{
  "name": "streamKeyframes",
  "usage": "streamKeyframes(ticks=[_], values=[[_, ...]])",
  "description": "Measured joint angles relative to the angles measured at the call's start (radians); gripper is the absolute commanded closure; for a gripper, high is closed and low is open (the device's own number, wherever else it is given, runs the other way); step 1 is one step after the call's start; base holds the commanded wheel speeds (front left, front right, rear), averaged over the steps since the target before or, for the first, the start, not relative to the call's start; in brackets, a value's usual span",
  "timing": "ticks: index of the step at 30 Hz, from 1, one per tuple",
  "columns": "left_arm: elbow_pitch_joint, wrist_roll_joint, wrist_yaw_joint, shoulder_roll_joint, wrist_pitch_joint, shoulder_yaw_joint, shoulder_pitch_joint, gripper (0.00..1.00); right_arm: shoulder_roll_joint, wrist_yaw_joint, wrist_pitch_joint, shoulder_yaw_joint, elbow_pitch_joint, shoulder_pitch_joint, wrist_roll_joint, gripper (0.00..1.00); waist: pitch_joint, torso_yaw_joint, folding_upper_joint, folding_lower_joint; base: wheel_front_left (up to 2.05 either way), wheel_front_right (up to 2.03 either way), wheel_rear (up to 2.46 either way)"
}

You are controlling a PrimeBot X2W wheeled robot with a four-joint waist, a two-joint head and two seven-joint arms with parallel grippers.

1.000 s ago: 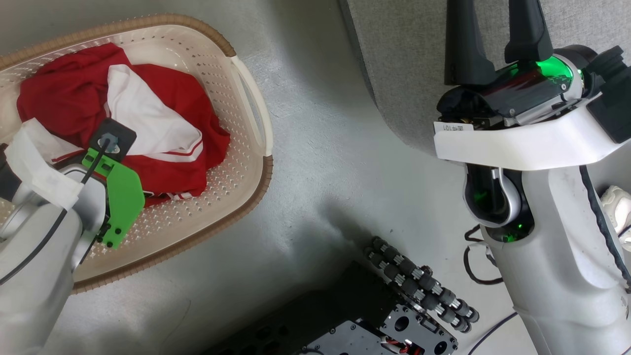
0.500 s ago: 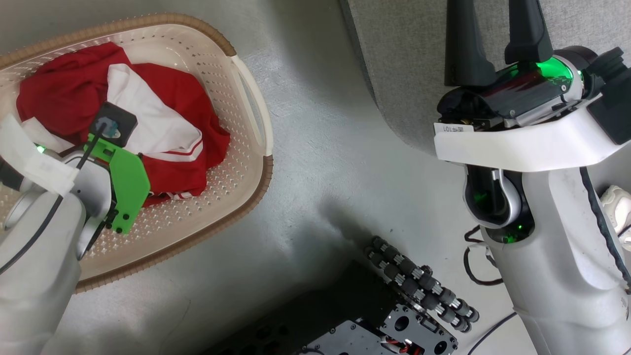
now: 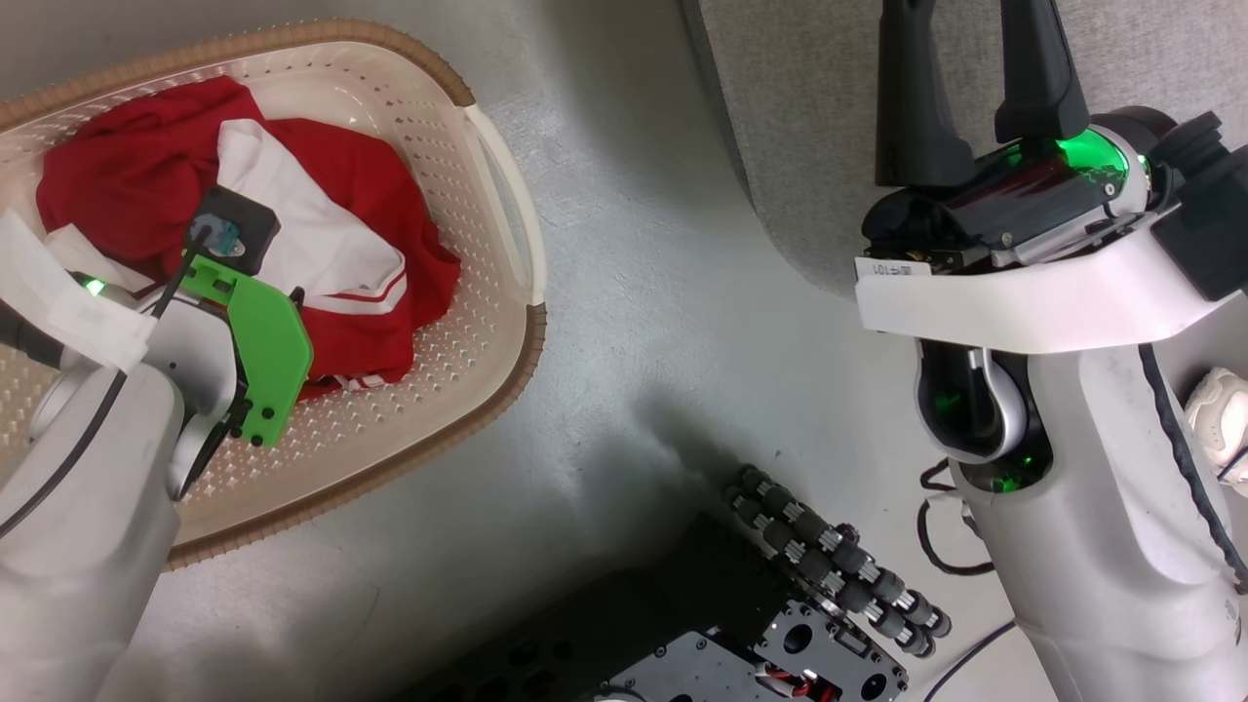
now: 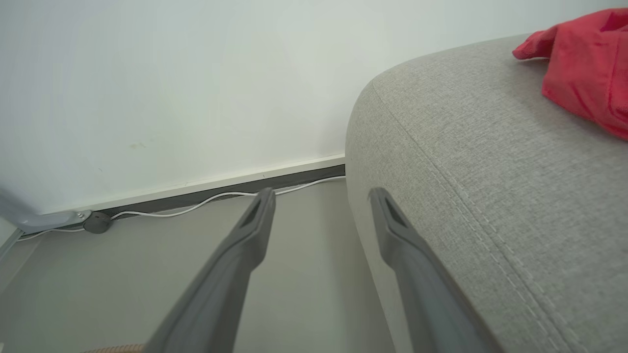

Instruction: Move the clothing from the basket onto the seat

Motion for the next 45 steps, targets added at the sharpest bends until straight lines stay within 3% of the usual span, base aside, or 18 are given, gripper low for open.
streamKeyframes(ticks=[17, 18, 19, 20, 22, 23, 24, 33, 38, 45], values=[[0.020, -0.022, -0.002, -0.054, -0.041, -0.008, -0.033, 0.00, 0.000, 0.000, 0.000, 0.013, 0.002, 0.010, -0.034, 0.00, 0.027, 0.028, 0.0000, 0.0000, 0.00, 0.00, 0.00], [0.021, -0.023, -0.003, -0.059, -0.041, -0.010, -0.033, 0.10, 0.000, 0.000, 0.000, 0.013, 0.002, 0.010, -0.034, 0.00, 0.028, 0.029, 0.0000, 0.0000, 0.00, 0.00, 0.00], [0.021, -0.023, -0.007, -0.063, -0.047, -0.012, -0.033, 0.43, 0.000, 0.000, 0.000, 0.012, 0.002, 0.010, -0.035, 0.00, 0.029, 0.030, 0.0000, 0.0000, 0.00, 0.00, 0.00], [0.021, -0.023, -0.009, -0.067, -0.055, -0.015, -0.033, 0.57, 0.000, 0.000, 0.000, 0.012, 0.002, 0.010, -0.035, 0.00, 0.030, 0.031, 0.0000, 0.0000, 0.00, 0.00, 0.00], [0.021, -0.023, -0.010, -0.070, -0.062, -0.019, -0.033, 0.78, 0.000, 0.000, 0.000, 0.012, 0.002, 0.010, -0.035, 0.00, 0.031, 0.032, 0.0000, 0.0000, 0.00, 0.00, 0.00], [0.021, -0.023, -0.010, -0.070, -0.066, -0.024, -0.034, 0.97, 0.000, 0.000, 0.000, 0.013, 0.002, 0.010, -0.035, 0.00, 0.032, 0.032, 0.0000, 0.0000, 0.00, 0.00, 0.00], [0.021, -0.023, -0.011, -0.071, -0.071, -0.029, -0.034, 1.00, 0.000, 0.000, 0.000, 0.013, 0.002, 0.010, -0.035, 0.00, 0.032, 0.033, 0.0000, 0.0000, 0.00, 0.00, 0.00], [0.011, -0.072, -0.019, -0.083, -0.165, -0.016, -0.033, 1.00, 0.000, 0.000, 0.000, 0.022, 0.011, -0.005, -0.027, 0.00, 0.016, 0.024, 0.0000, 0.0000, 0.00, 0.00, 0.00], [-0.030, -0.098, -0.021, -0.130, -0.253, -0.010, -0.033, 1.00, 0.001, 0.000, 0.000, -0.056, 0.034, -0.031, -0.062, 0.00, -0.017, 0.027, 0.0000, 0.0000, 0.00, 0.00, 0.00], [-0.112, -0.175, -0.028, -0.114, -0.421, 0.090, -0.002, 1.00, 0.000, 0.000, 0.000, -0.063, 0.072, -0.086, -0.170, 0.00, -0.094, 0.097, 0.0000, 0.0000, 0.00, 0.00, 0.00]])
